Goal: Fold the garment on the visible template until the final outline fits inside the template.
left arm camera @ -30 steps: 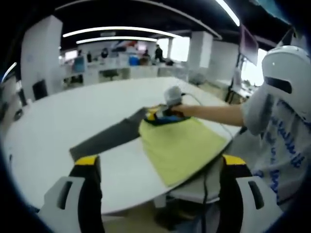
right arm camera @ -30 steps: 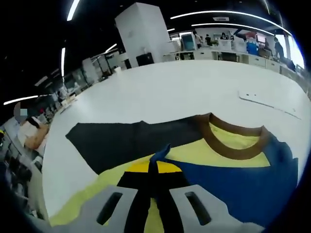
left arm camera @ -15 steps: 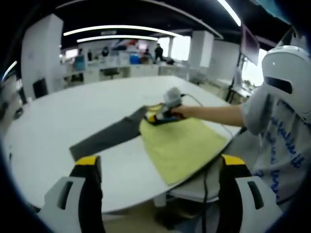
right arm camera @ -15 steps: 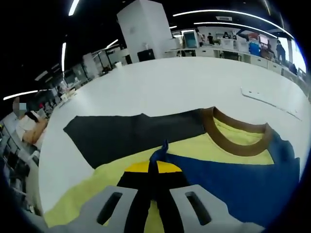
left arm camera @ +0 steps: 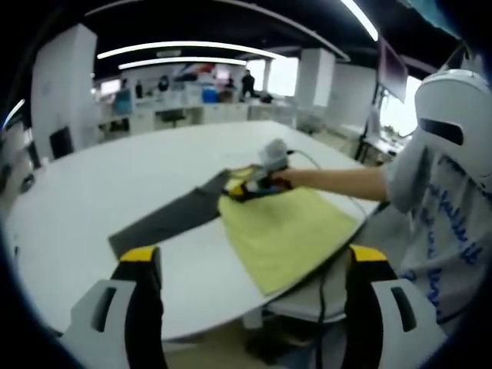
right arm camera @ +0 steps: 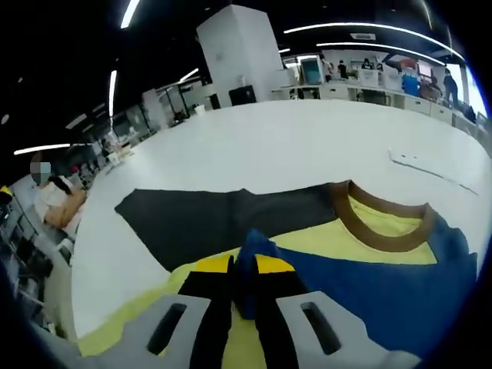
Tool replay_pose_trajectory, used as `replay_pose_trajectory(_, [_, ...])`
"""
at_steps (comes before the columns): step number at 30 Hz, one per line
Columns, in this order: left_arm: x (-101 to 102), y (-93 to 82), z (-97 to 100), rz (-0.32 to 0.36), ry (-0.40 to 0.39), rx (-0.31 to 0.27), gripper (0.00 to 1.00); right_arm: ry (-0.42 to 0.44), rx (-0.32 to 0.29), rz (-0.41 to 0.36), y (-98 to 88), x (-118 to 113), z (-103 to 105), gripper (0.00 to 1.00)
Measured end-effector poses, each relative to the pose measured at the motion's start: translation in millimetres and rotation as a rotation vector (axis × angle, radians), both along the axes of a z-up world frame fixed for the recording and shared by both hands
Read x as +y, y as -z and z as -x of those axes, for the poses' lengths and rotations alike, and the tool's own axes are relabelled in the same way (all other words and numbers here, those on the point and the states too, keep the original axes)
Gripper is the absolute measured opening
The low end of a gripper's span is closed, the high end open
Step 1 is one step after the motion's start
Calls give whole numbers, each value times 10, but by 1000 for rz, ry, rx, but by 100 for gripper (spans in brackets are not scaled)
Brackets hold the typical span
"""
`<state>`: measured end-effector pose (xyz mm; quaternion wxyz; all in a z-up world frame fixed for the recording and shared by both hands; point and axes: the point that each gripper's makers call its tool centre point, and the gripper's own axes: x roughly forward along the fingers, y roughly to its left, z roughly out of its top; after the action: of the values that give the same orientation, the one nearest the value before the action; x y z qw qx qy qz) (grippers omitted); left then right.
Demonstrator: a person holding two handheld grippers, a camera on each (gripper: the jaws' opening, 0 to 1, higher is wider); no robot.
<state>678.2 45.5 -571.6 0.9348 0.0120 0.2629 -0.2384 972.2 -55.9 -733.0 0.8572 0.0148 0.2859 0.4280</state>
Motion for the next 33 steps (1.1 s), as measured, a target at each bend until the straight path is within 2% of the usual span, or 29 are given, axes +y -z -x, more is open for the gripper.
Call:
replay_pose_trajectory(4, [-9, -18, 12, 2, 2, -8, 95, 18, -21, -43, -202, -45, -58, 12])
replay_pose_trajectory(7, [-8, -22, 22, 1, -3, -12, 95, 41, -35, -31, -243, -140, -119, 12])
replay_pose_trajectory(8, [-14, -29, 28, 2, -1, -15, 95, 48, -66, 17, -223, -223, -158, 11])
replay_pose_trajectory(12, [-26, -32, 37, 1, 0, -18, 95, 35, -64, 75, -97, -292, -102, 9])
replay_pose_trajectory(13, [-29, -30, 40, -1, 0, -17, 95, 4, -84, 129, -28, -300, -49, 9])
replay_pose_trajectory(15, [-35, -38, 39, 0, 1, -20, 95, -56, -92, 164, 61, -234, 82, 8])
replay_pose_trajectory(18, [-32, -47, 39, -3, -2, -23, 94, -59, -86, 150, 125, -164, 173, 8])
replay_pose_trajectory(22, [-22, -60, 58, -7, -8, -24, 94, -73, -79, 178, 249, -155, 163, 7])
replay_pose_trajectory(26, [22, -47, 67, -5, -32, -18, 95, -89, -65, 171, 281, -108, 194, 6])
replay_pose_trajectory(33, [2, -41, 78, -9, -24, -14, 94, -130, -29, 172, 396, -45, 323, 7])
